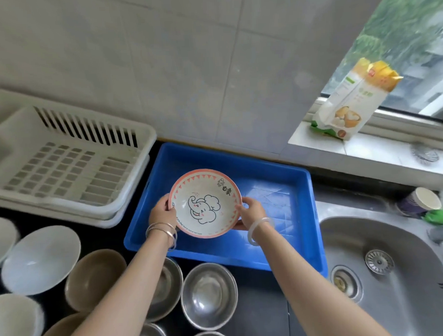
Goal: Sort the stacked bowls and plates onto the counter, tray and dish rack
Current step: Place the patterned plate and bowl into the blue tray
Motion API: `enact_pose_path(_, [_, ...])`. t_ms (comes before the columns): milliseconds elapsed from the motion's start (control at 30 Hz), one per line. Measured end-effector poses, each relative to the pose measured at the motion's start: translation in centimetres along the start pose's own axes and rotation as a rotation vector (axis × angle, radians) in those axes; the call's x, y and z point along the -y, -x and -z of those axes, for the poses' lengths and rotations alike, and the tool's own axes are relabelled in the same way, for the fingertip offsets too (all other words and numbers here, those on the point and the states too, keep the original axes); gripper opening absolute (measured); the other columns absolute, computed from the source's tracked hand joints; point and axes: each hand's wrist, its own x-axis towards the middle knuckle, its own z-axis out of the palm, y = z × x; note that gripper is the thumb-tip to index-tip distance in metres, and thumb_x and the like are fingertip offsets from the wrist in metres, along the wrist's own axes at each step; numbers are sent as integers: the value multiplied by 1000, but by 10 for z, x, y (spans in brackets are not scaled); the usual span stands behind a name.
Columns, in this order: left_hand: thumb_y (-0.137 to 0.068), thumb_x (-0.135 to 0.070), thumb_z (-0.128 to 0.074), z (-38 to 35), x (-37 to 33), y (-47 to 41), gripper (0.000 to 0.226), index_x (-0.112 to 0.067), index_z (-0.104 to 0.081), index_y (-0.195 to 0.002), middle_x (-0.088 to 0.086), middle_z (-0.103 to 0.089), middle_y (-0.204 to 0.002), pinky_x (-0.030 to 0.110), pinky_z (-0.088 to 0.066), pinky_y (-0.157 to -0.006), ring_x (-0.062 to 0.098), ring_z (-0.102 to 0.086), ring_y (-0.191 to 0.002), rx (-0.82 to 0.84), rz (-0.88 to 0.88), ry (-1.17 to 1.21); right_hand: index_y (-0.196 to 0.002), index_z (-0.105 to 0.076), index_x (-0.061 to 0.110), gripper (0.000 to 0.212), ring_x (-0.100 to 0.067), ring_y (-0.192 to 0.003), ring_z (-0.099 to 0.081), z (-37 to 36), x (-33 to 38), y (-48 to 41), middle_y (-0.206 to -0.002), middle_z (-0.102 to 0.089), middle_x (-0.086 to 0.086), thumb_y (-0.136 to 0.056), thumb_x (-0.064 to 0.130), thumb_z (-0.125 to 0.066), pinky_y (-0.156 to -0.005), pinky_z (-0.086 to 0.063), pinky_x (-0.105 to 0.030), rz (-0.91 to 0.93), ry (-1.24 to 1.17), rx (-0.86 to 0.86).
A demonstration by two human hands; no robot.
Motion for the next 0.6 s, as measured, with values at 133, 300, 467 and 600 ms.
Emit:
enact_pose_path(133, [-82,4,-42,2,2,-16,50,-39,-62,-66,-6,-63,-81,58,-54,-81,33,-62,-92,11,18,19,-132,-46,15,38,-25,-62,-68,-11,-2,-15,-77,-65,-8,-94,10,-45,-50,-58,-33,-47,-38,-3])
enact_pose_path(300, [-85,1,-42,5,9,-27,51,-40,-65,-64,-6,-64,-80,56,-54,-84,30,-62,-89,5,39,58,-130,-48,15,36,-24,-63,-66,-22,-3,-19,-91,-65,-13,-95,11,-45,-43,-57,-29,-45,-68,-7])
enact_pose_path(467, [-90,-1,-43,5,16,-32,32,-18,-59,-112,10,-61,-110,42,-55,-72,29,-58,-97,13,129,242,-125,-52,10,30,-27,-67,-66,-23,-8,-16,-106,-61,-16,-95,13,-47,-52,-58,-28,-50,-185,34])
enact_pose_path(600, [-93,-3,-43,3,26,-24,37,-16,-48,-128,12,-52,-118,45,-51,-77,32,-52,-108,92,277,413,-118,-52,10,24,-22,-57,-69,-25,-18,-9,-97,-63,-13,-94,9,-50,-54,-58,-26,-69,-399,113])
